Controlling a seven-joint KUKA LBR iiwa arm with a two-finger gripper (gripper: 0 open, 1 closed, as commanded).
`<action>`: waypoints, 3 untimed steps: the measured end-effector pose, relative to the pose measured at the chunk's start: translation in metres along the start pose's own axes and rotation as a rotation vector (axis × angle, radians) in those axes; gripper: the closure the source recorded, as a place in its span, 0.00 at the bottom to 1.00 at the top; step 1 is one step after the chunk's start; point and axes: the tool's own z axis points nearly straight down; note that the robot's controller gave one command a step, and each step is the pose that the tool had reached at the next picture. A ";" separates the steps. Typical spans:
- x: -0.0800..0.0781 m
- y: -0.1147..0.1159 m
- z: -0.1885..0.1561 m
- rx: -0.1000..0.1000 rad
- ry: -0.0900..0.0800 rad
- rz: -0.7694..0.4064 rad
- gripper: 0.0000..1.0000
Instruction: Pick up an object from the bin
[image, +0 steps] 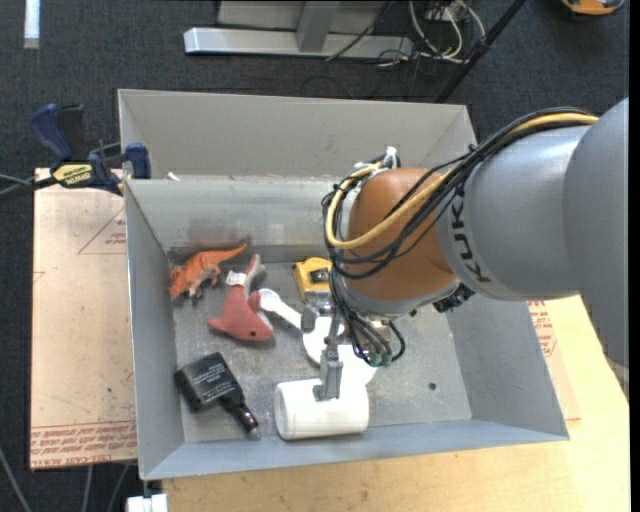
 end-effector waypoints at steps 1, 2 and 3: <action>-0.001 0.000 -0.004 -0.001 -0.006 0.002 0.00; 0.011 -0.010 0.031 -0.007 -0.016 0.010 0.00; 0.005 -0.009 0.025 -0.009 -0.028 0.026 0.00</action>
Offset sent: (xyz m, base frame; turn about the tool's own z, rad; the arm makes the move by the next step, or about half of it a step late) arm -0.0265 -0.0221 -0.0652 0.0134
